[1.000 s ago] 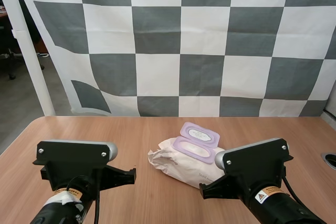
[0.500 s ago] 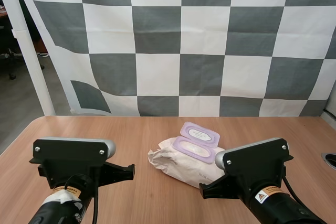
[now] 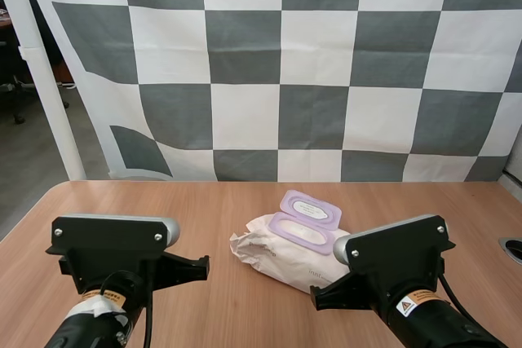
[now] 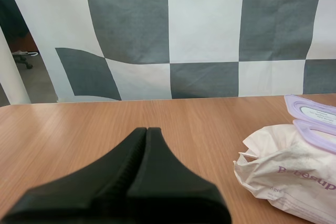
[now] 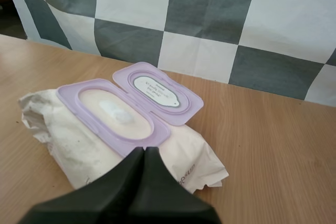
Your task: Open the wet wipes lid
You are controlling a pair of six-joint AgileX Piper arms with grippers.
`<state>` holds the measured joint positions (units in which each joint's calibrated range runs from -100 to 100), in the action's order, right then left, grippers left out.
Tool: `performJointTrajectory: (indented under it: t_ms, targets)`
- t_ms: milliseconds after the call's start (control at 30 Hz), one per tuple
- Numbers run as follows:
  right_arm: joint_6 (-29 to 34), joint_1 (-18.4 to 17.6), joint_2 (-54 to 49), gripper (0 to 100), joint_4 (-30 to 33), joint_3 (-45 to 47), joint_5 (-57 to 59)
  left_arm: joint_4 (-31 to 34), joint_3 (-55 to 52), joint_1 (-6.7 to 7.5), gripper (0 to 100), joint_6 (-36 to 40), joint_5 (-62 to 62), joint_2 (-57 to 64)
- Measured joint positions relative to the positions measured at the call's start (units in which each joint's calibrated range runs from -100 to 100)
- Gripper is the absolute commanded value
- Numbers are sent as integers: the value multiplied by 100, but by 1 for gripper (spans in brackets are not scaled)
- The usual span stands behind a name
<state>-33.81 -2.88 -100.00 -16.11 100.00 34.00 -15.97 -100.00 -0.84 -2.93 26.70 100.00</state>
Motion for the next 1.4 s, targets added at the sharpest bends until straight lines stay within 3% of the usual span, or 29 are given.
performJointTrajectory:
  t_ms: [267,1400]
  targets:
    - [113,0,0,0,-450,0,-20,13,0,0,0,0,0,0]
    - [113,0,0,0,-457,0,-20,23,0,0,0,0,0,0]
